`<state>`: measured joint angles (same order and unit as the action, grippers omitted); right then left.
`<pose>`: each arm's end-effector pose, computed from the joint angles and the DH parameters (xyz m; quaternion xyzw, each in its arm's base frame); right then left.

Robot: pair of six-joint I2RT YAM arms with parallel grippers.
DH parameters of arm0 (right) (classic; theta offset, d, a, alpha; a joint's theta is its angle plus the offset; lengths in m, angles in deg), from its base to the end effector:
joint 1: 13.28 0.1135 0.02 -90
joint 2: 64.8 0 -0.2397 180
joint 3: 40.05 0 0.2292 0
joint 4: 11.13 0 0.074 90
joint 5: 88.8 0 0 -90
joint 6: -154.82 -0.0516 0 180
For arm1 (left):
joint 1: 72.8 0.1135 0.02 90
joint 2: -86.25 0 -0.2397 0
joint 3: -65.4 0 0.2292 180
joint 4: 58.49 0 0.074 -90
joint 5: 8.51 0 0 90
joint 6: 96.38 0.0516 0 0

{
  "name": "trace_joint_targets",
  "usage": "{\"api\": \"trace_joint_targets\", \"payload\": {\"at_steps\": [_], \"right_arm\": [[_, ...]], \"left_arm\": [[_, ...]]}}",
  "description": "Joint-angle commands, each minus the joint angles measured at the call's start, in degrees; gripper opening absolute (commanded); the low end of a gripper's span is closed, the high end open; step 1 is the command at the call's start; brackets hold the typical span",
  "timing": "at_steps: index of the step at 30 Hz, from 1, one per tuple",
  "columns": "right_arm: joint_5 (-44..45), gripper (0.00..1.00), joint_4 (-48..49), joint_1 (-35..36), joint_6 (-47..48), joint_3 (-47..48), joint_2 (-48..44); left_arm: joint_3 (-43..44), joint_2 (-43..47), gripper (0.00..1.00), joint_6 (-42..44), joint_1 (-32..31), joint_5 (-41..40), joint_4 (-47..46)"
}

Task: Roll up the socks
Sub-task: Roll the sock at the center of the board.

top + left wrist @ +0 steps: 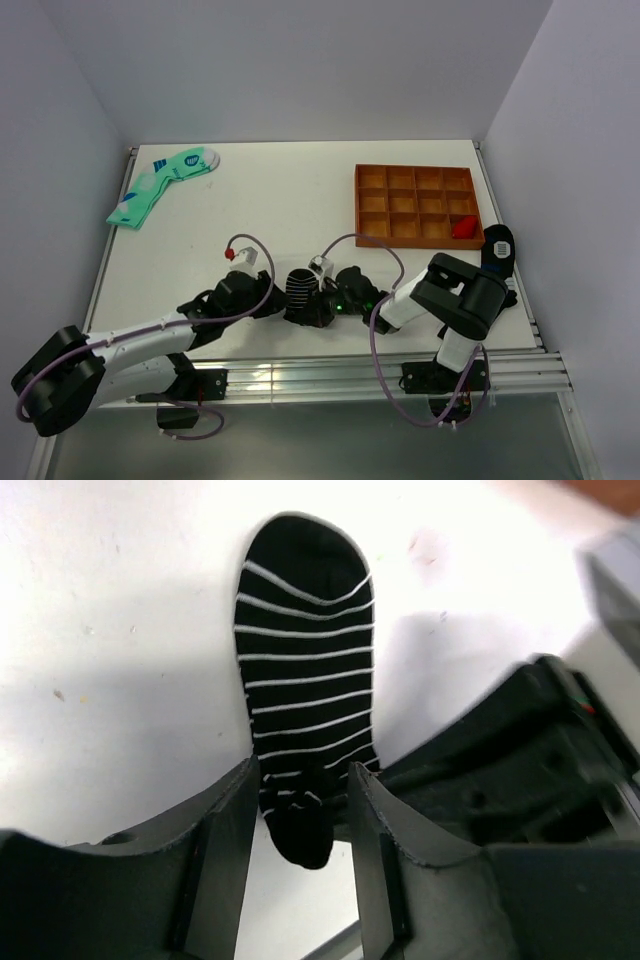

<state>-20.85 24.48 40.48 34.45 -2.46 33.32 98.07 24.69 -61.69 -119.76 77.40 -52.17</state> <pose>0.1482 0.2349 0.0999 -0.2685 0.7894 0.4734 0.2839 0.1454 -0.1503 0.1412 -0.0810 0.8837 -0.3382 0.3132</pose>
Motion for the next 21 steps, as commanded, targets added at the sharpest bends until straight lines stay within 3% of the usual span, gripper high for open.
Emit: {"api": "trace_joint_targets", "payload": {"at_steps": [1,9,16,21], "right_arm": [[-7.9,0.13,-13.1,-2.0,-2.9,3.2,1.6],[-12.8,0.12,-28.8,-3.9,-3.8,13.7,4.7],[-18.1,0.12,-37.8,-8.1,-2.6,17.1,5.8],[-21.8,0.12,-40.8,-11.3,-2.2,18.7,6.5]], "left_arm": [[-3.9,4.0,0.47,0.9,-1.5,-6.4,-10.0],[-14.7,14.0,0.47,5.6,-3.5,-11.3,-20.7],[-22.3,23.5,0.47,9.0,-5.2,-12.7,-28.2],[-23.3,23.1,0.47,10.9,-5.8,-13.2,-28.5]]}}
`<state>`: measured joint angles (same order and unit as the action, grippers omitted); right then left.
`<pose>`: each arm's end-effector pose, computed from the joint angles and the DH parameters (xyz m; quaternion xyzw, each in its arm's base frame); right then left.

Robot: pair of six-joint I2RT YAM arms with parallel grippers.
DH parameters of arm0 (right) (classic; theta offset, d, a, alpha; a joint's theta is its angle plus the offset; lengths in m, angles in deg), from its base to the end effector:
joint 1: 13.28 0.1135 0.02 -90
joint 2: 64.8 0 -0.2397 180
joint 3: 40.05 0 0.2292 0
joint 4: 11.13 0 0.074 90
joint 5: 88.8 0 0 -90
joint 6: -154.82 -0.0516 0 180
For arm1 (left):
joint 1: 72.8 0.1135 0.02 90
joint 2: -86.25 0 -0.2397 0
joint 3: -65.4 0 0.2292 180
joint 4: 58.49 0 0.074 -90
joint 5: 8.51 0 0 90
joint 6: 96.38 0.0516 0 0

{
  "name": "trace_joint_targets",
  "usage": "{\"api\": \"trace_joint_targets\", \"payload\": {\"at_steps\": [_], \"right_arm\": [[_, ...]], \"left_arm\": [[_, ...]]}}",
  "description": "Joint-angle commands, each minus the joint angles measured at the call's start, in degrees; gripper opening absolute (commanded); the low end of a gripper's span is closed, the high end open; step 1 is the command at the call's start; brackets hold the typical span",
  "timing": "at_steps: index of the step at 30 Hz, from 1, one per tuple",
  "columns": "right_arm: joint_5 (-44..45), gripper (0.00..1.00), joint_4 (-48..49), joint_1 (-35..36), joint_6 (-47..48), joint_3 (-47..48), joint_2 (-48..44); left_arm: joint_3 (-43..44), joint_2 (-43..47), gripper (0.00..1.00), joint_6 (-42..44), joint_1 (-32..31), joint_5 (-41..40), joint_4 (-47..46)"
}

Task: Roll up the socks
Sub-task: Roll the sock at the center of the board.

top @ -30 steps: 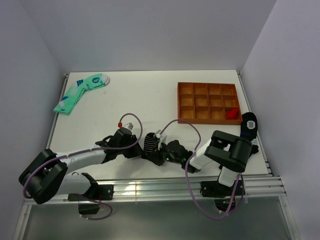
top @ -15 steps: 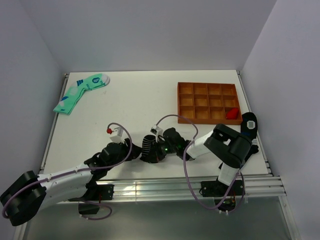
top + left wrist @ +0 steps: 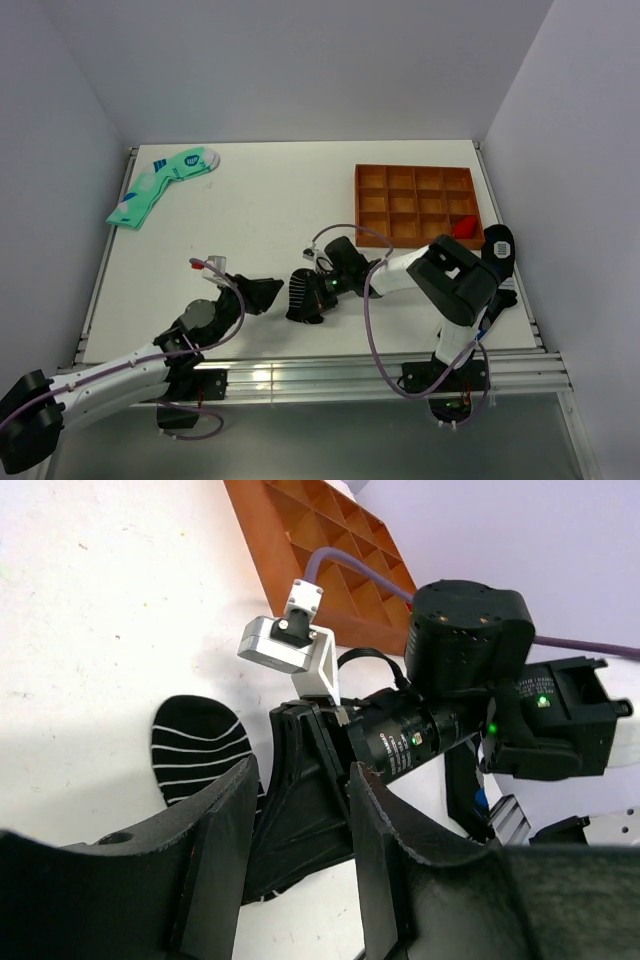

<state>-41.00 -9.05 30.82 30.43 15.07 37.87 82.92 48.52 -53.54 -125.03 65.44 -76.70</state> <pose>0.1956 0.2378 0.0982 -0.2090 0.8488 0.4816 0.0630 0.1148 -0.1249 0.1767 -0.0654 0.7159 -0.4596 0.5215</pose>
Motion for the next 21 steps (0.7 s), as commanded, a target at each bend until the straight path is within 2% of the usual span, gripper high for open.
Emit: {"api": "trace_joint_targets", "payload": {"at_steps": [1,6,18,21], "right_arm": [[-2.7,0.12,-9.0,-2.0,2.0,1.6,2.2],[-5.4,0.12,-12.7,-3.8,2.3,4.6,4.0],[-7.4,0.11,-20.3,-6.3,4.8,8.7,8.2],[-7.5,0.11,-21.6,-6.7,5.6,9.9,8.6]], "left_arm": [[-8.7,-2.3,0.47,2.8,-0.5,-1.2,-5.1],[-9.4,-8.5,0.49,2.9,-2.5,-3.0,-11.5],[-9.2,-31.1,0.48,3.2,-7.2,-3.5,-27.7],[-9.2,-33.3,0.48,3.5,-8.8,-4.5,-30.4]]}}
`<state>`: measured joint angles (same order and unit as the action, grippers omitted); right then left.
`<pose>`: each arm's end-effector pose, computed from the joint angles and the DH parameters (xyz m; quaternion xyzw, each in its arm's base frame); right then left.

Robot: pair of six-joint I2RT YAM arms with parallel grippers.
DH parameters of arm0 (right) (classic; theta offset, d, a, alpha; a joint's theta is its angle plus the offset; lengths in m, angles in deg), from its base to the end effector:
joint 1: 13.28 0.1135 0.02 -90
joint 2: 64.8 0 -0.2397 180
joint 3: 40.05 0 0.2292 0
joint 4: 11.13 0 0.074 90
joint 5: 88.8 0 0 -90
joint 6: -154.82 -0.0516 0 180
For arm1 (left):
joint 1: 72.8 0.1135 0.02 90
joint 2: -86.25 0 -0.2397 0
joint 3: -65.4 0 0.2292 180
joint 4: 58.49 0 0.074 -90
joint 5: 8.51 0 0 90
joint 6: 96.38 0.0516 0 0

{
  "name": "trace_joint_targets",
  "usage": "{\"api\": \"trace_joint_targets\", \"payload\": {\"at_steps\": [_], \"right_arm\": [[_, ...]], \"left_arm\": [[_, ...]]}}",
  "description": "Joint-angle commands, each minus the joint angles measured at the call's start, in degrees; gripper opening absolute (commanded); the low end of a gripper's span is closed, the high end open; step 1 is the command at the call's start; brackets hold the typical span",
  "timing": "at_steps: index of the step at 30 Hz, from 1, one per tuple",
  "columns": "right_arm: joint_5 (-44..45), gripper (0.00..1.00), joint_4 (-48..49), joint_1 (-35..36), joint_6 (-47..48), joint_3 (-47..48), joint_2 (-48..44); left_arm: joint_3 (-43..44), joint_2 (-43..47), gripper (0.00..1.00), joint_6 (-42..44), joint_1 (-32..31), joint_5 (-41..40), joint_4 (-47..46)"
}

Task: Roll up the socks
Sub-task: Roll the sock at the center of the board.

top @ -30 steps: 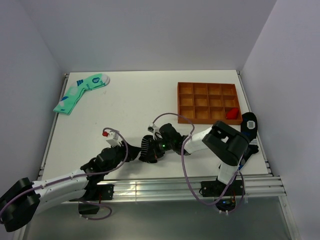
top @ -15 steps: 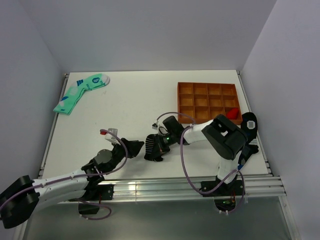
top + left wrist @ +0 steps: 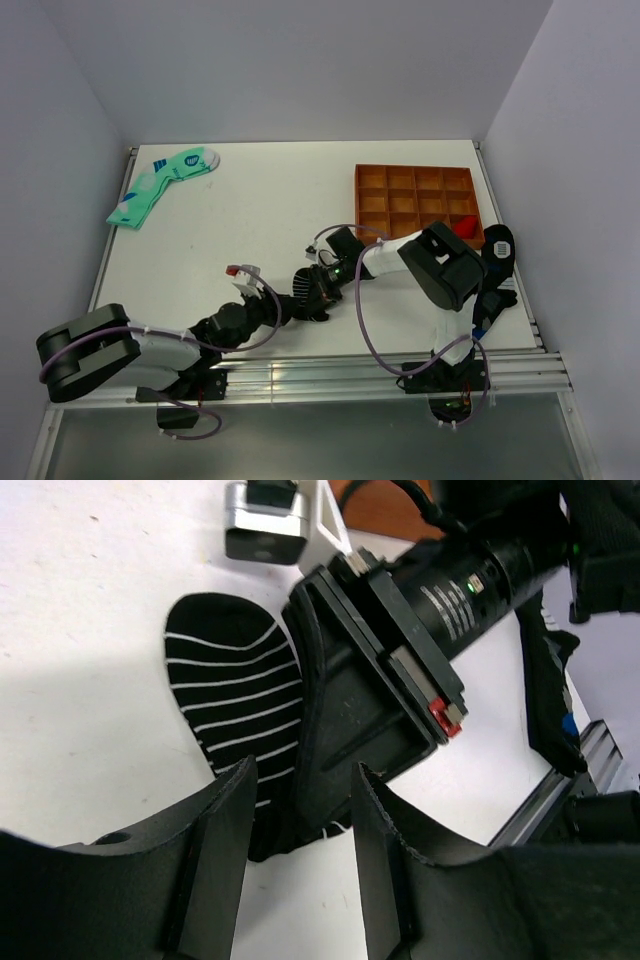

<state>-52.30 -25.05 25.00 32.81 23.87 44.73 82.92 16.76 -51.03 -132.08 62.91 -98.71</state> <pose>0.2204 0.2268 0.0854 0.1652 -0.8538 -0.4902 0.0581 0.1151 -0.1614 0.1324 -0.0036 0.7723 -0.4133 0.4823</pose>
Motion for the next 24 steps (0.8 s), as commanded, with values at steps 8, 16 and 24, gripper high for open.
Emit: {"api": "trace_joint_targets", "payload": {"at_steps": [8,16,24], "right_arm": [[2.7,0.11,-7.5,-1.9,4.1,1.9,2.3],[2.8,0.11,-11.2,-2.3,5.8,3.6,2.6],[2.7,0.11,-11.5,-2.6,6.3,4.0,3.6]], "left_arm": [[-9.3,-3.9,0.48,1.6,-3.2,-3.2,-9.4],[-8.8,-10.8,0.46,2.4,-4.6,-3.1,-14.6],[-8.3,-16.8,0.46,2.2,-5.9,-2.5,-19.2]]}}
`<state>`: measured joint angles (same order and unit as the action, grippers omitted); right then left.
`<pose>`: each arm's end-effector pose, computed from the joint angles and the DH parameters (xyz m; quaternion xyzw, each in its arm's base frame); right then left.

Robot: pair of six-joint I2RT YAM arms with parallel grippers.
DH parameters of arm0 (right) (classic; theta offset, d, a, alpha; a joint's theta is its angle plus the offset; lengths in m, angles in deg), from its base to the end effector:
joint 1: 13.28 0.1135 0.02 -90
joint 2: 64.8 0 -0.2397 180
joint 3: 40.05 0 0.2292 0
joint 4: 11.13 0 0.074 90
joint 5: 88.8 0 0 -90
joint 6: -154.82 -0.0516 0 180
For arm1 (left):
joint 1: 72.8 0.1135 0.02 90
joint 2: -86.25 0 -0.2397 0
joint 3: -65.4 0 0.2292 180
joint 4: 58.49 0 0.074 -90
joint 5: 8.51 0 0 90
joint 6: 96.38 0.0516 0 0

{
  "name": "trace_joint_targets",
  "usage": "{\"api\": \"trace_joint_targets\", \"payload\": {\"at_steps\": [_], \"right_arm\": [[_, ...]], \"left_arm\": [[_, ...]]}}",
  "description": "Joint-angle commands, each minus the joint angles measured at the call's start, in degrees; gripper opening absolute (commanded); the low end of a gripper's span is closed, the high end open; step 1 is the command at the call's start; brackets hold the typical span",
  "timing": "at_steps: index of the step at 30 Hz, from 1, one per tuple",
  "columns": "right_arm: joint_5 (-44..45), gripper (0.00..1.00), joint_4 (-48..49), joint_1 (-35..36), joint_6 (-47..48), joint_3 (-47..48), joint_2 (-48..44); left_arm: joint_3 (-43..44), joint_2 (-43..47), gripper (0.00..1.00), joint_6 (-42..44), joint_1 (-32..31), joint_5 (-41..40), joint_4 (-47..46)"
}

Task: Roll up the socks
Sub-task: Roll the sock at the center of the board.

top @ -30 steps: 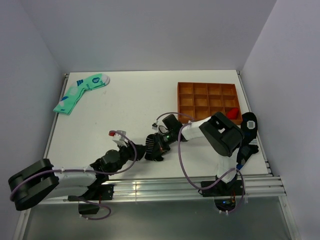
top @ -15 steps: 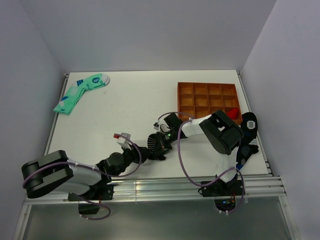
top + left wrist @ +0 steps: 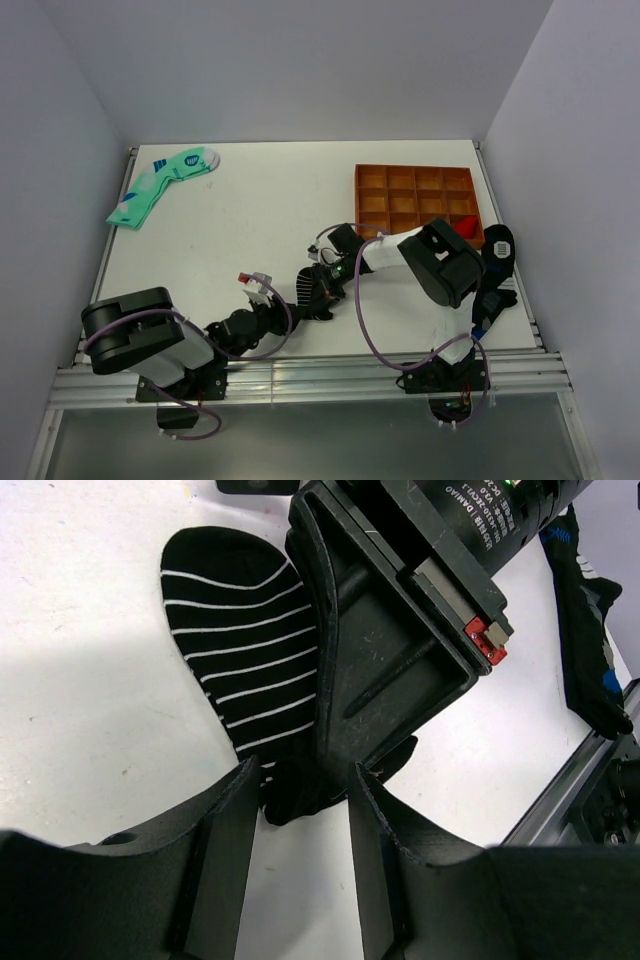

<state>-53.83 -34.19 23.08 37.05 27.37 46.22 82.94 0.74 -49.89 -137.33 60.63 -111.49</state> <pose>0.2270 0.2196 0.0841 0.1582 -0.8591 -0.4786 0.0882 0.1049 -0.1774 0.1084 0.0339 0.7871 -0.4003 0.4681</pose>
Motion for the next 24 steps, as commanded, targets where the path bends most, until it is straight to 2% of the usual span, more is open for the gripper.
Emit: {"api": "trace_joint_targets", "payload": {"at_steps": [1,18,21,24], "right_arm": [[4.1,0.11,-2.1,-0.7,2.0,0.4,2.1],[3.8,0.1,0.3,-0.8,2.5,-1.3,1.1],[3.8,0.1,1.6,-0.7,2.5,-2.3,1.0],[3.6,0.1,2.8,-0.8,2.5,-3.3,1.0]], "left_arm": [[-8.1,-0.8,0.46,1.2,-0.7,-0.2,-5.7],[-3.5,-2.6,0.38,0.7,-1.1,-2.7,2.5],[-1.0,-2.1,0.32,0.8,-1.0,-2.5,6.0],[1.4,-1.5,0.22,0.7,-1.1,-2.5,10.8]]}}
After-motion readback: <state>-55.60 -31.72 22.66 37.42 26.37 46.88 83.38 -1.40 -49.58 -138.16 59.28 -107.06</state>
